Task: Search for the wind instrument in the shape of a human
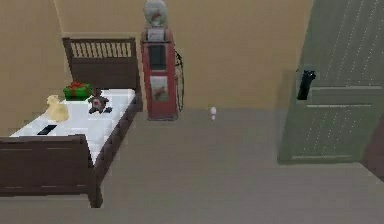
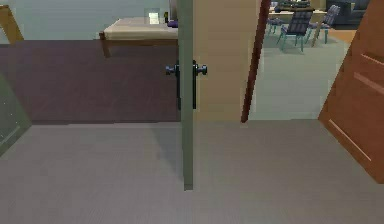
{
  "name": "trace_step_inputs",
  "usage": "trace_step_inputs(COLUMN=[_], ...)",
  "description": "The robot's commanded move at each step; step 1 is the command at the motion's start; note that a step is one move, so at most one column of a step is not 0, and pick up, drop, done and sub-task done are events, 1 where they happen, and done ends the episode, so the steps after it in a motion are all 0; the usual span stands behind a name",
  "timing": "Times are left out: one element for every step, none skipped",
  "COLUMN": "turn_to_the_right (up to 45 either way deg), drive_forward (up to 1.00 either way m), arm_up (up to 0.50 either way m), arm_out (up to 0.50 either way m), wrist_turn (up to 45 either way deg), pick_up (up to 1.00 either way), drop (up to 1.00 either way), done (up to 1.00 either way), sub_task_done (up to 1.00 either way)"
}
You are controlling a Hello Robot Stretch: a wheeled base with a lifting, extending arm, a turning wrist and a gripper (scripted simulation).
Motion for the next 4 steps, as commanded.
trace_step_inputs(turn_to_the_right=[-6.0,0.0,-3.0,0.0], drive_forward=[0.0,1.0,0.0,0.55], arm_up=[0.0,0.0,0.0,0.0], arm_out=[0.0,0.0,0.0,0.0], wrist_turn=[0.0,0.0,0.0,0.0], pick_up=[0.0,0.0,0.0,0.0], drop=[0.0,0.0,0.0,0.0], done=[0.0,0.0,0.0,0.0], sub_task_done=[0.0,0.0,0.0,0.0])
